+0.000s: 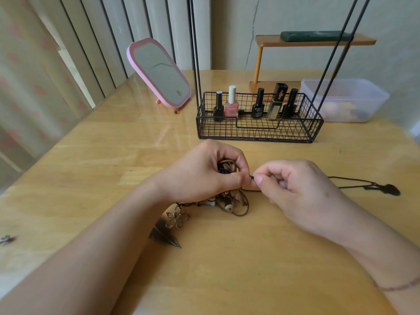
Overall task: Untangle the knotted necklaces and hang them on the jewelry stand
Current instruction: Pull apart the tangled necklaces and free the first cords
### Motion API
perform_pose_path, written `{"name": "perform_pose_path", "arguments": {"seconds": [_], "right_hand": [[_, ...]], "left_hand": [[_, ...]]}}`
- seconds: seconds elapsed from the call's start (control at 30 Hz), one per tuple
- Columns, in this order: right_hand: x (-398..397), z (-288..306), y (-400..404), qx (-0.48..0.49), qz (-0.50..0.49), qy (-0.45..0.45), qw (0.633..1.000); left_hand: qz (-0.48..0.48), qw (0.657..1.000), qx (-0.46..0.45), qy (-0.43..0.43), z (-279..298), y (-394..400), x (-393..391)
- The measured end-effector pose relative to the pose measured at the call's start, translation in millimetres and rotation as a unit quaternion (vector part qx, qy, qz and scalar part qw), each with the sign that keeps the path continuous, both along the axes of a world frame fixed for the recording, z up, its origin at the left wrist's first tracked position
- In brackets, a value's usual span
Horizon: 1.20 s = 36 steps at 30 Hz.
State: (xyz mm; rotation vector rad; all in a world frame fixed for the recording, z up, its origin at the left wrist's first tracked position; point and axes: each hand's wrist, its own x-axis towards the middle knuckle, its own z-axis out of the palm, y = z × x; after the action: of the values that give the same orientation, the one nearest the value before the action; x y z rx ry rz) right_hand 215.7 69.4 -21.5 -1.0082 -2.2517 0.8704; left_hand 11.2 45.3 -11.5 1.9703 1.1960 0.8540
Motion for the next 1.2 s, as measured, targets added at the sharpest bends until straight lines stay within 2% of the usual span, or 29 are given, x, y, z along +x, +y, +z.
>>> {"name": "perform_pose_path", "arguments": {"seconds": [0.37,0.7,0.83,1.2], "right_hand": [[1.0,0.5,-1.3,0.002,0.016,-0.009,1.0],[3.4,0.8,0.1,0.06,0.032,-0.013,0.998],[4.4,0.3,0.1,0.091,0.042,-0.053,0.994],[4.2,6.5,-4.7,0.022,0.059,-0.048,0.997]], "left_hand": [[-0.011,1.0,-0.018,-0.001,-2.1,-1.4,2.1],[-0.002,1.0,-0.015,0.004,-2.3,0.3,-0.4],[-0.009,1.0,-0.027,0.01,-2.4,-0.5,0.2],[-0.01,0.999,-0.027,-0.018,1.1,-2.6,1.2]]}}
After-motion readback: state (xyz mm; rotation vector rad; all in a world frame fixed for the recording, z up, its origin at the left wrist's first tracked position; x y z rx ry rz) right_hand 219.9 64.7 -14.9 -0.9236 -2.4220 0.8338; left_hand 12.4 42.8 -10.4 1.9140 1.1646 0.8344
